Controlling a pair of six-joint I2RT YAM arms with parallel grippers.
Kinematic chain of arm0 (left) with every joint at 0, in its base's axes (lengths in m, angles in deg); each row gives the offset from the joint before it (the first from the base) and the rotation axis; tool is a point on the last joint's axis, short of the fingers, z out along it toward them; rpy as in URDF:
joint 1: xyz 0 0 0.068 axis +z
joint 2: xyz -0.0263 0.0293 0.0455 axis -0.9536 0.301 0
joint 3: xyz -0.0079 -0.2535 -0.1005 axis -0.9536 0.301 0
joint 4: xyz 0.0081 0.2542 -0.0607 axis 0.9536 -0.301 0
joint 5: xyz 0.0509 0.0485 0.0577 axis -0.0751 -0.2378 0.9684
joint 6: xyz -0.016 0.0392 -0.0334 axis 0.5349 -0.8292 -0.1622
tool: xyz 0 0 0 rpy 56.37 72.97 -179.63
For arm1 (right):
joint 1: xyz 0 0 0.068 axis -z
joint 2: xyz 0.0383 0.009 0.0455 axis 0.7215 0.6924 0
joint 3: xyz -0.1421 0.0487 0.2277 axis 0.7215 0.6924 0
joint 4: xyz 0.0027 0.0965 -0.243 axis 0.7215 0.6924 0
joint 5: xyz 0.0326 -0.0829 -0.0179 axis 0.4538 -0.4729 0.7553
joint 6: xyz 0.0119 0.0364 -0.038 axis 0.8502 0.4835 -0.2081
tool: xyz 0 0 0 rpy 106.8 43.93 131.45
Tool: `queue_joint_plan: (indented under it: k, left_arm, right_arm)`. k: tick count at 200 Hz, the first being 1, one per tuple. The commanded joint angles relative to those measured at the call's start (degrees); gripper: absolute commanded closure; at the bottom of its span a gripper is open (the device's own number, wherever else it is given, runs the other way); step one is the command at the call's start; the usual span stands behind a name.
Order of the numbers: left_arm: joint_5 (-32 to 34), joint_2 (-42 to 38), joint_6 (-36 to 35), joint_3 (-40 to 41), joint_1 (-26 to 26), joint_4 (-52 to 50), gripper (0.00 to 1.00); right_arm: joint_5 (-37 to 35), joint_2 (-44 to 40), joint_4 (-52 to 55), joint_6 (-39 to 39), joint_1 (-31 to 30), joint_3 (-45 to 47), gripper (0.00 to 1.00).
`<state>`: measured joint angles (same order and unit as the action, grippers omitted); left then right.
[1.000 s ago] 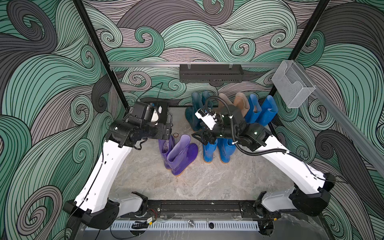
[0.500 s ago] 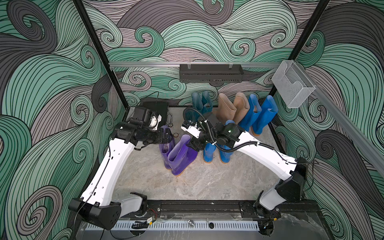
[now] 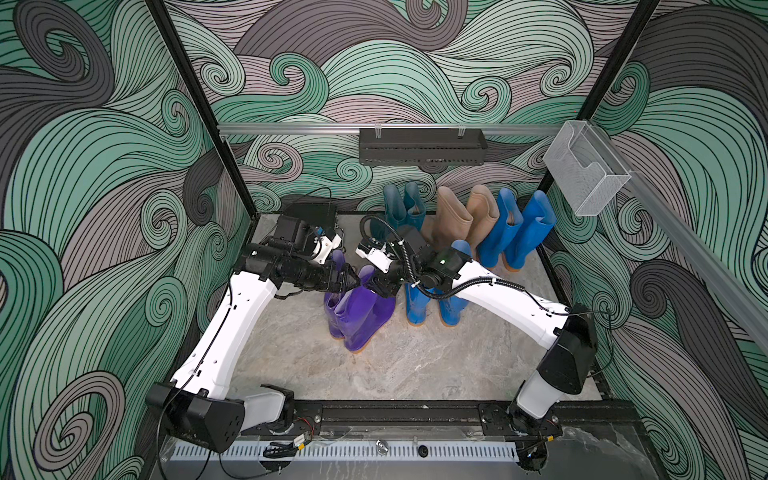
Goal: Match and arrange rain boots in pairs
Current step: Pair a pair of rain boots at the center of the board.
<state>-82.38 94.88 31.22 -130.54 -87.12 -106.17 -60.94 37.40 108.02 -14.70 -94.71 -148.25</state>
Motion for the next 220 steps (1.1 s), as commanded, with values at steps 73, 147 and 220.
queue_joint_plan:
  k: [73, 147, 220]
  left_arm:
    - [3.6, 3.4, -5.0, -0.7, -5.1, -8.1, 0.02]
    - [7.5, 4.7, 3.8, -2.7, -5.5, -6.2, 0.96]
    - [9.4, 2.9, 17.6, -4.1, -12.4, 9.5, 1.0]
  right_arm:
    - [6.7, -1.5, -18.0, 9.5, 2.3, 5.6, 0.35]
    - [-4.0, -11.5, -16.7, 11.6, 4.5, 10.8, 0.21]
    - [-9.7, -15.0, -8.6, 9.7, 4.9, 9.7, 0.2]
